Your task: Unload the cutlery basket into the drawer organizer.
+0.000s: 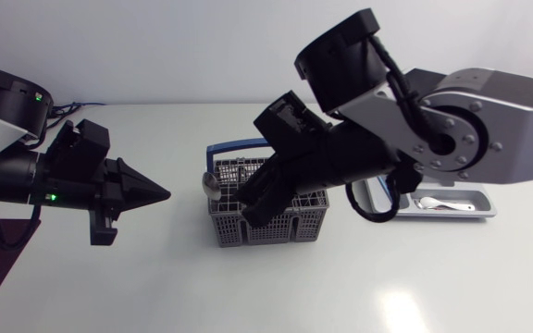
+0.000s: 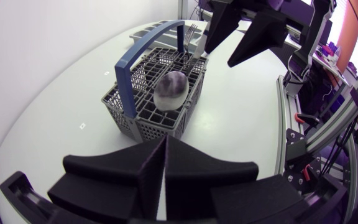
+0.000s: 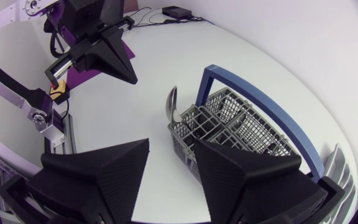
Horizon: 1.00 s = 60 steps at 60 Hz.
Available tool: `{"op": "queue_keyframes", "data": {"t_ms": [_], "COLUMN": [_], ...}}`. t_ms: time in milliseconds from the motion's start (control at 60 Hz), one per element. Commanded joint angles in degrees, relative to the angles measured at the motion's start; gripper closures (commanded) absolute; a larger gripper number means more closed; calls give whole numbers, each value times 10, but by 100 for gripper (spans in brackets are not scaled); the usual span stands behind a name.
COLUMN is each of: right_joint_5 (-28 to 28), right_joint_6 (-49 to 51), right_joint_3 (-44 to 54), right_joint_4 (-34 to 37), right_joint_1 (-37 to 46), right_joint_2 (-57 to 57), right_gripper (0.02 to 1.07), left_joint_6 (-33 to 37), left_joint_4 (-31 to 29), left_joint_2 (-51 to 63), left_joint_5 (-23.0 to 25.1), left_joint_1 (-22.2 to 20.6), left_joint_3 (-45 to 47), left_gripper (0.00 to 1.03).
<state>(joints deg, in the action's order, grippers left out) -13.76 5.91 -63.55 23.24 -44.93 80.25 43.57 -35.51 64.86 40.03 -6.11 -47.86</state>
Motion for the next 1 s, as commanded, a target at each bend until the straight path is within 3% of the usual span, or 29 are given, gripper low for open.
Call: {"op": "queue_keyframes", "data": {"t_ms": [0, 650, 750, 867, 983], "right_joint_5": [4, 48, 50, 51, 52], "right_joint_6": [-16, -14, -14, -13, -13], "right_joint_3": [-18, -112, -119, -127, -134], "right_joint_4": [-3, -36, -36, -34, -28], "right_joint_1": [-7, -35, -36, -39, -44], "right_joint_2": [18, 151, 161, 169, 172], "right_gripper": [52, 48, 67, 98, 101], "left_joint_6": [13, 35, 41, 44, 45], "left_joint_4": [2, 45, 45, 45, 47], "left_joint_2": [-7, -37, -37, -38, -38], "left_joint_5": [4, 3, 3, 4, 4], "left_joint_1": [4, 22, 25, 31, 32], "left_joint_3": [18, 83, 86, 87, 90], "left_gripper": [85, 85, 85, 85, 85]}}
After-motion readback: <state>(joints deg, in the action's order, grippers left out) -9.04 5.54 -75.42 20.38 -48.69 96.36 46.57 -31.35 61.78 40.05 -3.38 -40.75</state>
